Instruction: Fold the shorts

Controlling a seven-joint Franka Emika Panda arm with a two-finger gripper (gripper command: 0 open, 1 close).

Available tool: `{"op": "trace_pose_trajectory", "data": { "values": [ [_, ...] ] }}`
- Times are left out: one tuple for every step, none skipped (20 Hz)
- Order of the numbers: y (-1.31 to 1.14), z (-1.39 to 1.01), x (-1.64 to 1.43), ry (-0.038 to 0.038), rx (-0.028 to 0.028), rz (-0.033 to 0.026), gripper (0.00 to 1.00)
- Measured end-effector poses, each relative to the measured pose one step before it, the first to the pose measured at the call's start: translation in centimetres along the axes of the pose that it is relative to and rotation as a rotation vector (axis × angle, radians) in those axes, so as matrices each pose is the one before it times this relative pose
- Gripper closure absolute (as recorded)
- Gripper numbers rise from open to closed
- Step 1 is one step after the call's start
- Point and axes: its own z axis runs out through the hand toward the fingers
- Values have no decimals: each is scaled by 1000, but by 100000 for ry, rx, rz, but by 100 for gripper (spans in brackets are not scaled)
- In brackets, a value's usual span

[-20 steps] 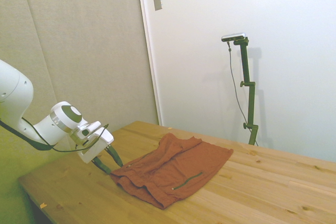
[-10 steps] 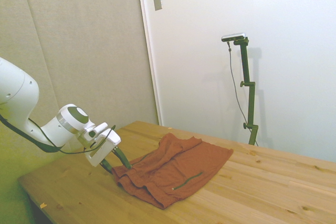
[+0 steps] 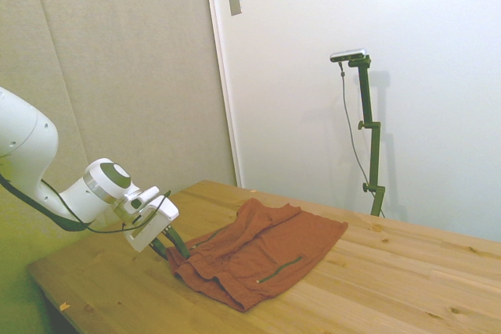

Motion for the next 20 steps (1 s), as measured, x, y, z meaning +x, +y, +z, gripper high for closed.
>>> {"op": "trace_pose_trajectory", "data": {
  "values": [
    [-30, 43, -109, -75, 393, -102, 100],
    [-31, 32, -99, -59, 371, -90, 100],
    [-9, 38, -86, -60, 232, -118, 100],
    [-32, 29, -88, -58, 452, -140, 100],
    [-37, 18, -54, -48, 572, -67, 100],
    [-22, 12, -51, -133, 559, 78, 100],
    [-33, -10, -24, -114, 836, 263, 100],
    [56, -16, 28, -31, 762, 524, 100],
    [68, -100, 66, 53, 817, 601, 100],
    [103, -225, 145, 131, 823, 658, 100],
    [226, -291, 225, 321, 669, 826, 100],
    [283, -421, 268, 286, 842, 1068, 100],
    [449, -520, 300, -227, 970, 1717, 100],
    [646, -550, 425, -109, 729, 2079, 100],
    [738, -527, 509, 359, 506, 1994, 100],
    [874, -405, 589, 27, 384, 2393, 100],
    [926, -145, 679, -1186, 491, 3015, 100],
    [899, -74, 804, -1293, 1040, 2639, 100],
    [840, 120, 876, -1413, 727, 2208, 100],
    [681, 105, 917, -1115, 921, 1725, 100]
  ]
}}
